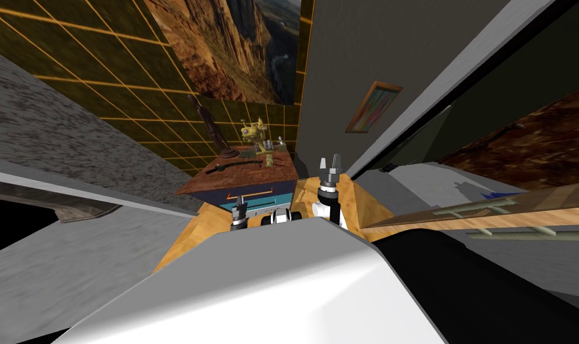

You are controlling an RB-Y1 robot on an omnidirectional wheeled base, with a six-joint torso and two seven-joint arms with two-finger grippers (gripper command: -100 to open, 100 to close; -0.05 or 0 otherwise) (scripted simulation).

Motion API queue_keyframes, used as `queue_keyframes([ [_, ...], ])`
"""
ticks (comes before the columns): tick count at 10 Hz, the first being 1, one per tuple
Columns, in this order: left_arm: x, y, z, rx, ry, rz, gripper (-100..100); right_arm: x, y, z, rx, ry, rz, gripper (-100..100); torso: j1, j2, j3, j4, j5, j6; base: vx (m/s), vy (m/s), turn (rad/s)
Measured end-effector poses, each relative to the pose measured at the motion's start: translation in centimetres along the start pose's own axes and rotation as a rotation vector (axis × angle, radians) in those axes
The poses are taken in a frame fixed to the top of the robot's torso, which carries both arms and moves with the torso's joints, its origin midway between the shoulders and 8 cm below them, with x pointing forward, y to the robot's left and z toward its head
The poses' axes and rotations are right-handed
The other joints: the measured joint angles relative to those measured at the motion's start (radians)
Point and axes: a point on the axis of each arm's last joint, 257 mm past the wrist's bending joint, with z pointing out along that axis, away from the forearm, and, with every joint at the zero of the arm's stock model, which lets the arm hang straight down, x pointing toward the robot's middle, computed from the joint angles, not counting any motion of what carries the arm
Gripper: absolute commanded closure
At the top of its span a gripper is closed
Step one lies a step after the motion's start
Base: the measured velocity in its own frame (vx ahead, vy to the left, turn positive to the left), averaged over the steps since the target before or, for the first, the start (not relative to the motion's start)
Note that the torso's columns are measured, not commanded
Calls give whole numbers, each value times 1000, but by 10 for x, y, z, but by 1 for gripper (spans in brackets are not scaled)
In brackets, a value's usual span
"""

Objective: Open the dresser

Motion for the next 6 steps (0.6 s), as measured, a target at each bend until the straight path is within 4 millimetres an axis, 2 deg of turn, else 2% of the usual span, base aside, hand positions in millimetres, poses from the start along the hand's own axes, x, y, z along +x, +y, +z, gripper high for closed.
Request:
queue_keyframes([
  [4,-6,6,18,-25,8,-5,100,0,0,0,0,0,0,0,-2,2,0,5,-4,-1,-169,-42,32],
  [6,-8,10,23,-42,9,-8,100,0,0,0,0,0,0,0,-3,-1,-1,5,-5,0,-102,-23,20],
])
